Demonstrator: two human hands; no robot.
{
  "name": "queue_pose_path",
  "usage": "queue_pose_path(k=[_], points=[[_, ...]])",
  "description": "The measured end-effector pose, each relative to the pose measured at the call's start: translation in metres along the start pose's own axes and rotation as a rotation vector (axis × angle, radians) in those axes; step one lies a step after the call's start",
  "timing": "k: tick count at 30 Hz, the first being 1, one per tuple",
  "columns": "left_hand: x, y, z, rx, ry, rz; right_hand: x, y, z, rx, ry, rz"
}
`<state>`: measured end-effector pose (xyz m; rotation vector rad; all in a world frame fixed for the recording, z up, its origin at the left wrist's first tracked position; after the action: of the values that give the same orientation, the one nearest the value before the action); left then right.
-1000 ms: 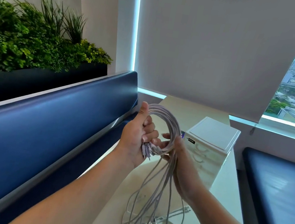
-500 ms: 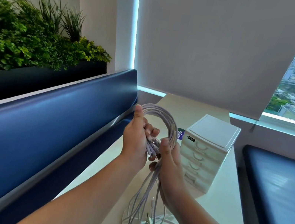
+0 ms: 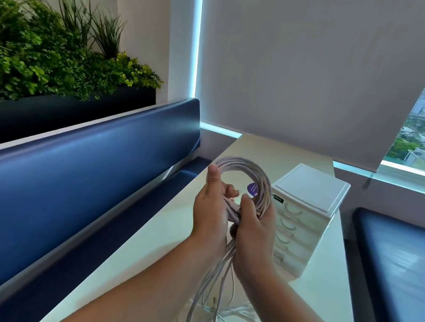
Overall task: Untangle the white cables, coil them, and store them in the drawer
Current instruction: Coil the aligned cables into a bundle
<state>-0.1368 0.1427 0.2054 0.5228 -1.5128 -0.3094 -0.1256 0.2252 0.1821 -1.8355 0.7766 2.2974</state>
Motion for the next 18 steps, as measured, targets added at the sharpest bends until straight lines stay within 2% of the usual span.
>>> queue_pose_path(k=[6,11,15,18], points=[[-0.002,-0.012,0.003,-0.180,-0.101,0.046,-0.010,-0.012,0.010,-0.139,-0.045,-0.122],[0.014,-0.021,0.013,-0.371,-0.182,0.343,-0.019,-0.022,0.022,-0.325,-0.091,-0.340],[0.031,-0.020,0.018,-0.517,-0.153,0.684,-0.029,-0.020,0.019,-0.545,-0.132,-0.559],[0.033,-0.015,0.017,-0.537,-0.096,0.782,-0.030,-0.017,0.018,-0.607,-0.136,-0.626]])
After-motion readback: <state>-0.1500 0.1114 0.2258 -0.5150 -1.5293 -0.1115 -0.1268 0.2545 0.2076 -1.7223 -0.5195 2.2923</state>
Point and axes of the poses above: each hand's wrist, its own z-axis towards the middle knuckle, its own y-axis out of the palm, x = y × z, the point moved 5 cm from there along z, towards the middle knuckle, and after that the axes turned 2 degrees about y, right-handed, at the moved point
